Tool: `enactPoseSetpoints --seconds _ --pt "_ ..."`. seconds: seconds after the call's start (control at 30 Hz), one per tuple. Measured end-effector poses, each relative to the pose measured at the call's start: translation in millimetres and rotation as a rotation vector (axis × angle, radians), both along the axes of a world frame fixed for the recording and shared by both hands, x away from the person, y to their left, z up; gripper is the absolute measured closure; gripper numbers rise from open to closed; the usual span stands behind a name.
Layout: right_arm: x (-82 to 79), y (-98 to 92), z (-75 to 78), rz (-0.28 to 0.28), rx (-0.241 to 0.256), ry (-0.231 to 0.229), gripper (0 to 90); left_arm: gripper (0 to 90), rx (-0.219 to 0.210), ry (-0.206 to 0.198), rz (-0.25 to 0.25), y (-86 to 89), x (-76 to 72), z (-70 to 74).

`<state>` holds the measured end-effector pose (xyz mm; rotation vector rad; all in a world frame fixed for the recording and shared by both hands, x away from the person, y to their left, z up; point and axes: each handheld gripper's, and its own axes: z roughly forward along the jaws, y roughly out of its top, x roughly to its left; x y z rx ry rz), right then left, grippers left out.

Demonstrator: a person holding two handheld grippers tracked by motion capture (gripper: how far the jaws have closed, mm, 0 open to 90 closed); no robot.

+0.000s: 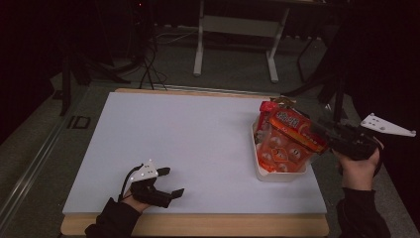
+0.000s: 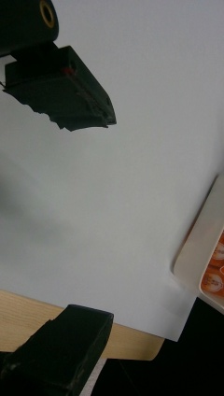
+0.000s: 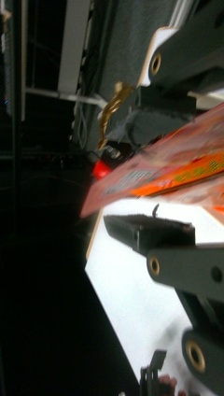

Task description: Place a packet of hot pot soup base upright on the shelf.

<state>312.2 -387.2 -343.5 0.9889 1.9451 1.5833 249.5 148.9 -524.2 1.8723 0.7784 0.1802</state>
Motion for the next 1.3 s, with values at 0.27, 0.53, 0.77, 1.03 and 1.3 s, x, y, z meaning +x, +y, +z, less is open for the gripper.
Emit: enactPoseSetpoints --seconds 0.27,0.53,0.77,1.03,1.3 --pt "-1.2 19.4 21.3 0.029 -0.010 -0.053 29.5 6.7 -0.003 -0.006 -0.001 0.5 0.2 0.5" --pt "1.1 45.4 23.1 0.075 -0.015 -0.058 16.5 6.7 -0.005 -0.008 0.000 0.7 -0.5 0.7" --pt "1.6 60.9 20.5 0.133 0.013 -0.050 12.5 6.7 -0.004 -0.012 0.001 0.5 -1.0 1.3" --pt "-3.1 76.0 12.0 0.183 0.022 -0.063 11.6 6.7 0.002 -0.021 -0.003 -0.2 -1.4 1.9" --pt "-10.7 96.2 -1.3 0.254 0.012 -0.067 11.6 6.7 0.004 -0.025 -0.006 -1.0 -2.2 2.6"
